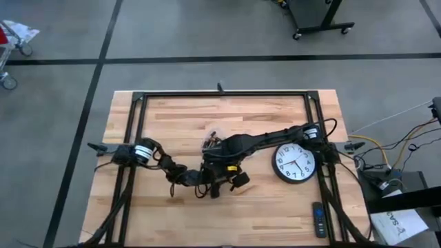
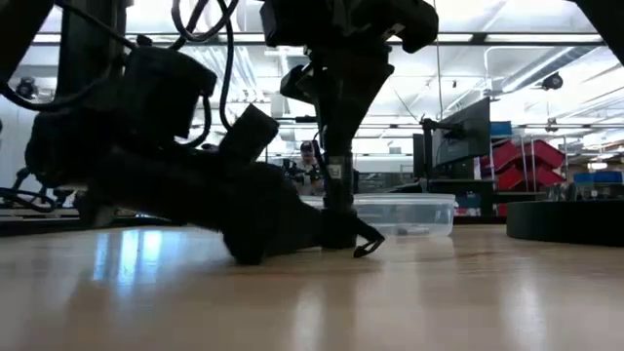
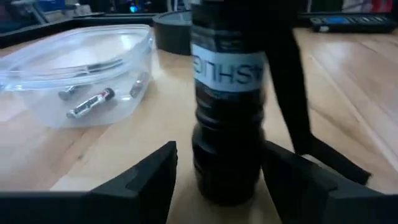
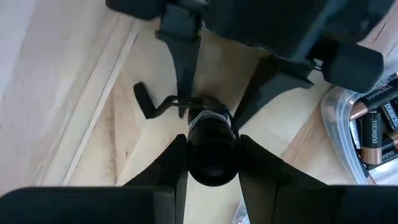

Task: Insert battery
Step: Close the black flashlight cover

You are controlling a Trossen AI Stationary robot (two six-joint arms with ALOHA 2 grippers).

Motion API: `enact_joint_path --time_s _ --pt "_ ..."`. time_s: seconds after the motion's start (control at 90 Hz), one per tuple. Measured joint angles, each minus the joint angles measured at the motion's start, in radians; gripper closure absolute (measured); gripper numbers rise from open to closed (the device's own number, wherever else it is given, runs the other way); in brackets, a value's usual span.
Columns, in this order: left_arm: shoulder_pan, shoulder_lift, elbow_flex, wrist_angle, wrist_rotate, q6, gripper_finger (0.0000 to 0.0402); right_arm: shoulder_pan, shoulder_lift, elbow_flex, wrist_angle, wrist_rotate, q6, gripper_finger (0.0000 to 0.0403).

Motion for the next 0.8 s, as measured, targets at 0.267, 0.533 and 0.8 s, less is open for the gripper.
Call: enact_joint_path --time_s 0.267,0.533,0.8 --pt "-0.001 0.016 0.027 0.002 -0.022 -0.014 0.0245 0.0 0.0 0.0 0.0 0.0 -0.002 0.0317" --pt "-0.002 0.013 0.028 -0.038 -0.029 -0.077 0.0279 0.0 0.0 0.0 -0.001 0.01 0.071 0.0317" --pt "-0.002 0.012 0.029 -0.057 -0.058 -0.099 0.0279 0.0 0.0 0.0 -0.002 0.029 0.209 0.0316"
